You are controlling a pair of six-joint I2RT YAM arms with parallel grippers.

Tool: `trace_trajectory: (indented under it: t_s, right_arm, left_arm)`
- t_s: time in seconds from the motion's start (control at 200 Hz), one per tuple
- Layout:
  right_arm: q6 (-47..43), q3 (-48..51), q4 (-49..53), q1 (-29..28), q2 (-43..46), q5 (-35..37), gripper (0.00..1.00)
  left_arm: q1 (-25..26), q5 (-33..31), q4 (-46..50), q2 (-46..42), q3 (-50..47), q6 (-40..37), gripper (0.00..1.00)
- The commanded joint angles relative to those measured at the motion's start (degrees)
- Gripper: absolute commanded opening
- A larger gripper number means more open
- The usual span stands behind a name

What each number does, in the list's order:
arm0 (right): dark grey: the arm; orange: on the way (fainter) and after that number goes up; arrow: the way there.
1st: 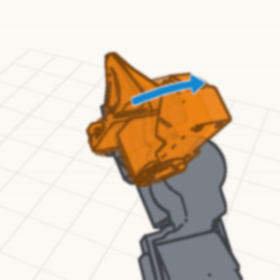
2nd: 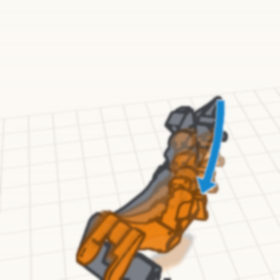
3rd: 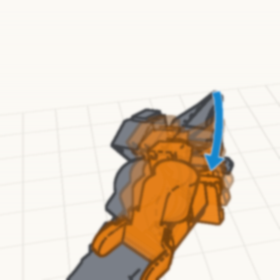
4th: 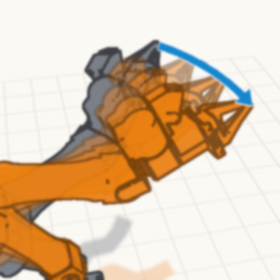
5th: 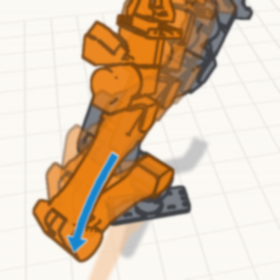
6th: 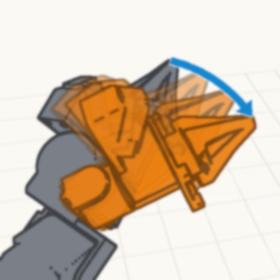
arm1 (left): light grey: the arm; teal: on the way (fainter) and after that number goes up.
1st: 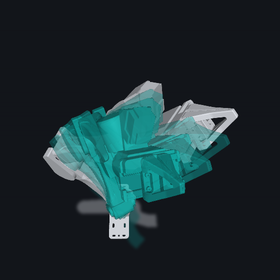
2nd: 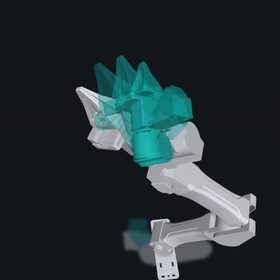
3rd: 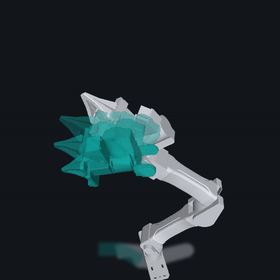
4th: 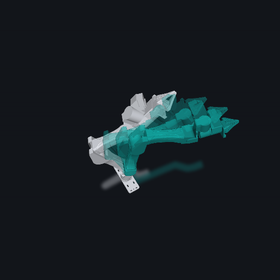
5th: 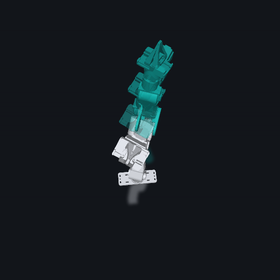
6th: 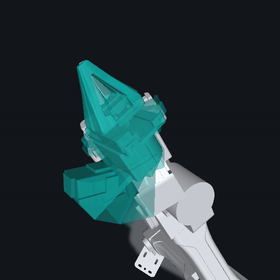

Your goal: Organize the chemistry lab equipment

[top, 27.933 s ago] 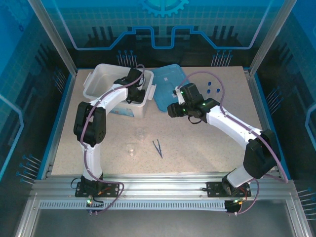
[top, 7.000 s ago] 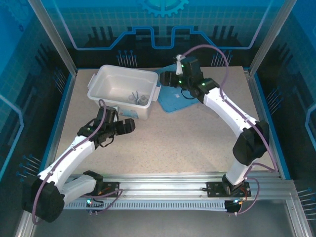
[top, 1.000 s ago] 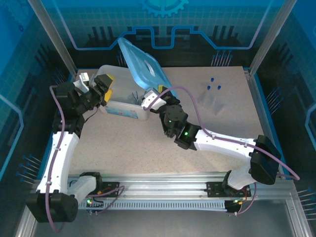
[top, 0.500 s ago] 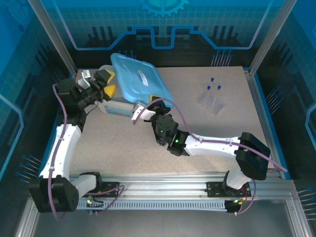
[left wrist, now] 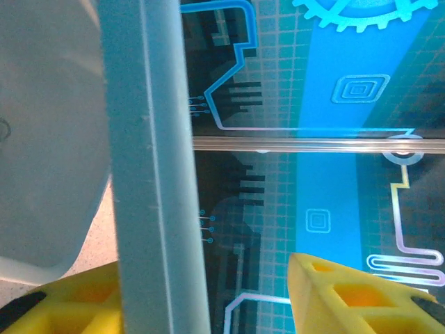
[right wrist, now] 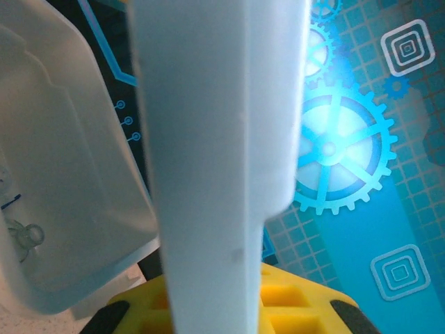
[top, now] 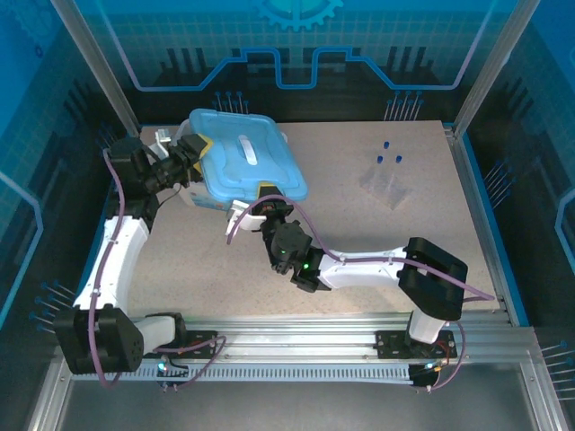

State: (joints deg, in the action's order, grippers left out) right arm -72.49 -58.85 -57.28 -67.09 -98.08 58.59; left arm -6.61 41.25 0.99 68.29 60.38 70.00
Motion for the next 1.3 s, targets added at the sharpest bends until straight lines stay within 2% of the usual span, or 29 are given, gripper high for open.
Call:
trace_trajectory:
  t_s: [0.0,0.1,0.385,0.776,0.891,0.931,1.036,1.091,1.176,1.211,1.291]
  right_arm:
    - [-3.07,-1.5,-7.36,-0.51,0.09,0.96,0.0]
    - [-4.68,-1.53,-8.78,-0.53,-0.39,0.75,0.0]
    - [-5.42,-2.37,-9.05,-1.18,-0.68,-0.02,0.0]
    - [-4.2,-2.92,-6.96,-1.72,-0.81,-1.02,0.0]
    - [-3.86,-2.81,-7.57,-1.41,-0.63,-0.98,0.0]
    - [-4.25,-2.8,-8.61,-1.26,-0.73,-0.73,0.07]
    - [-4.81,-2.64,-10.36,-0.97,-0.65,-0.41,0.42]
    - [-4.86,-2.42,-10.81,-0.96,-0.57,-0.37,0.55]
    - [-5.03,-2.19,-11.49,-1.0,-0.4,-0.01,0.6]
    - [-4.98,-1.94,-11.61,-1.02,-0.29,0.07,0.64]
    - [-4.21,-1.25,-11.1,-1.02,0.29,0.47,0.66]
  left_arm:
    - [-0.51,1.19,8.26,0.4,3.92,-6.98,0.44]
    - [-0.51,2.51,8.44,1.69,3.75,-6.79,0.4]
    - [-0.42,3.3,7.19,2.37,2.33,-7.11,0.37]
    - [-0.42,5.29,-0.92,2.48,-0.38,-2.19,0.15]
    - [-0.42,6.22,-5.73,3.05,-1.81,0.87,0.01]
    - [-0.42,6.38,-7.58,3.14,-2.46,1.98,0.0]
    - [-0.49,6.08,-13.12,3.03,-4.07,5.32,0.0]
    - [-0.51,5.72,-15.74,3.16,-4.39,6.8,0.0]
    - [-0.73,5.15,-19.33,3.51,-4.47,9.3,0.0]
    - [-0.89,4.85,-20.8,3.73,-4.46,10.33,0.0]
    - [-1.38,3.91,-23.6,4.34,-4.22,12.65,0.0]
